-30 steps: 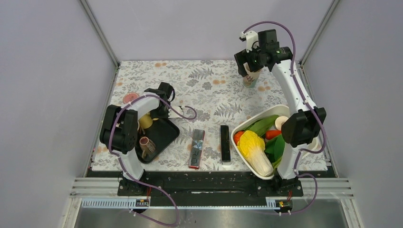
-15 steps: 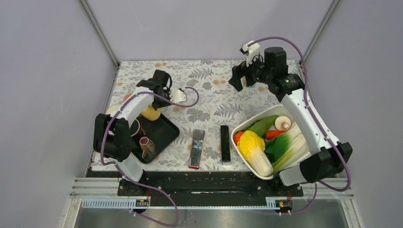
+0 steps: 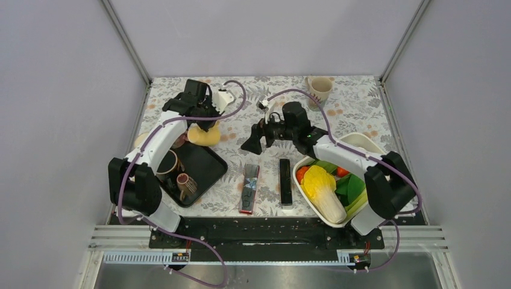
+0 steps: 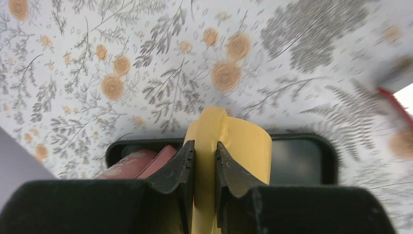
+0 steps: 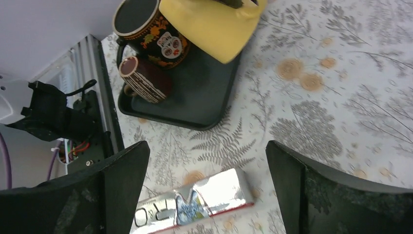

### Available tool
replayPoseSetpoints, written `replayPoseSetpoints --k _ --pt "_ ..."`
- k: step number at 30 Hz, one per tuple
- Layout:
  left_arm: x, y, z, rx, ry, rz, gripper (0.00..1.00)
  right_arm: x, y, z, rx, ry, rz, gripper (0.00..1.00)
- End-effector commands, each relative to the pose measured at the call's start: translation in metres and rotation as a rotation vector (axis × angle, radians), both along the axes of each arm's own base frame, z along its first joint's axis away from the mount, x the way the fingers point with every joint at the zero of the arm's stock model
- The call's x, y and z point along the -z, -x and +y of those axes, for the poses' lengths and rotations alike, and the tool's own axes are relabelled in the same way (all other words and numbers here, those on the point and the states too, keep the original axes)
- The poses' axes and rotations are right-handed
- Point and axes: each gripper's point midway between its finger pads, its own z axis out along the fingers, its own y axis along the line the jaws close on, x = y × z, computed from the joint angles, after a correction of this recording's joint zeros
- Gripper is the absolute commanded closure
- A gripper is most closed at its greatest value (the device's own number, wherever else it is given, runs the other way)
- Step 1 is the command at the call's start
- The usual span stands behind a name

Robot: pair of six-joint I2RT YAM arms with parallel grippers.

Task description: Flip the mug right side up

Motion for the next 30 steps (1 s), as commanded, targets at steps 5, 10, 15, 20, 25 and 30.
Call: replayPoseSetpoints --k 5,10,15,20,25,30 --pt "-0.134 0.02 -0.058 0.069 0.453 -0.203 1.0 -0.064 -0.005 0.062 -0.104 -0.304 -0.022 0.0" --pt "-0.159 0.035 -0.067 0.112 0.526 -0.235 1.0 -0.075 -0.007 0.081 -0.165 -0.38 0.064 0.01" --pt "-0.175 0.048 -0.079 0.156 0.615 -0.237 1.0 -0.09 0.006 0.092 -0.257 -0.468 0.118 0.01" --pt "-0.192 0.052 -0.085 0.153 0.68 -0.244 1.0 -0.116 0.033 0.093 -0.393 -0.54 0.146 0.77" --pt "-0.195 0.037 -0.064 0.037 0.615 -0.306 0.31 -0.121 0.029 0.065 -0.314 -0.502 0.069 1.0" --pt "-0.204 0.023 -0.012 -0.184 0.468 -0.432 0.01 -0.07 -0.049 -0.039 0.227 0.067 -0.048 1.0"
